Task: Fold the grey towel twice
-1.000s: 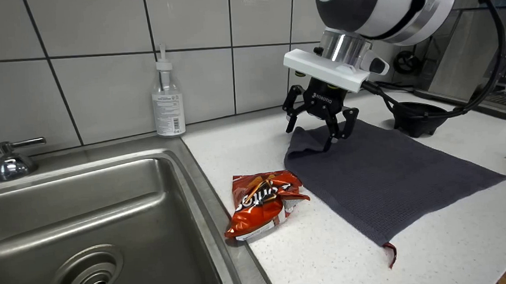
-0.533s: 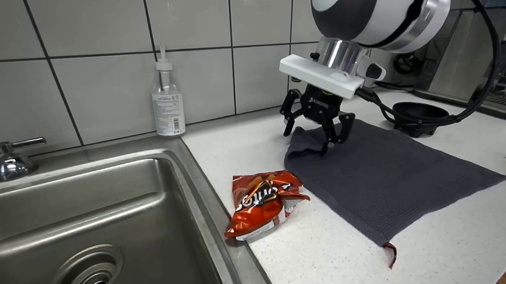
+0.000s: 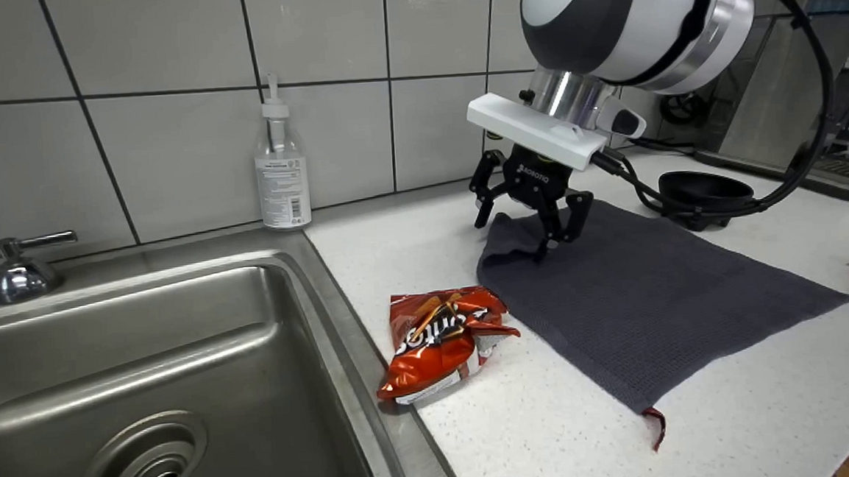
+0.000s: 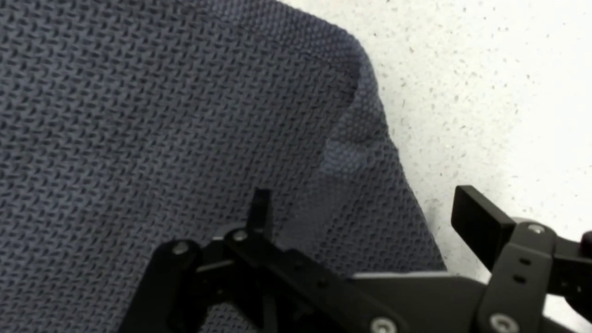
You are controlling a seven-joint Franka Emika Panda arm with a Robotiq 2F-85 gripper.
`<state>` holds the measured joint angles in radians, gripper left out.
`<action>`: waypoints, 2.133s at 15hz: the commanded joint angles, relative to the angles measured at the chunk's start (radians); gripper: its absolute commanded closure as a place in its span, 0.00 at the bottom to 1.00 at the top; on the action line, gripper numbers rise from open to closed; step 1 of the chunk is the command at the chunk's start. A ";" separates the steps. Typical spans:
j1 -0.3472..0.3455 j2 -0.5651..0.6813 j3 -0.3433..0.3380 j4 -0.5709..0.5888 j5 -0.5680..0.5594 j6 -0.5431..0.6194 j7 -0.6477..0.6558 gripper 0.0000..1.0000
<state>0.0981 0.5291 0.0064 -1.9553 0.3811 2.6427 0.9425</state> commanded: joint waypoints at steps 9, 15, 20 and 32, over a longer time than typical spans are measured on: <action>0.011 0.005 -0.003 0.009 0.004 0.026 0.024 0.44; 0.010 0.003 -0.005 0.007 0.003 0.032 0.021 0.90; 0.008 0.000 -0.005 0.005 0.003 0.035 0.018 0.99; 0.004 -0.074 -0.027 -0.035 -0.045 0.017 -0.013 0.99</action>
<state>0.1022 0.5069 -0.0090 -1.9560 0.3574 2.6732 0.9385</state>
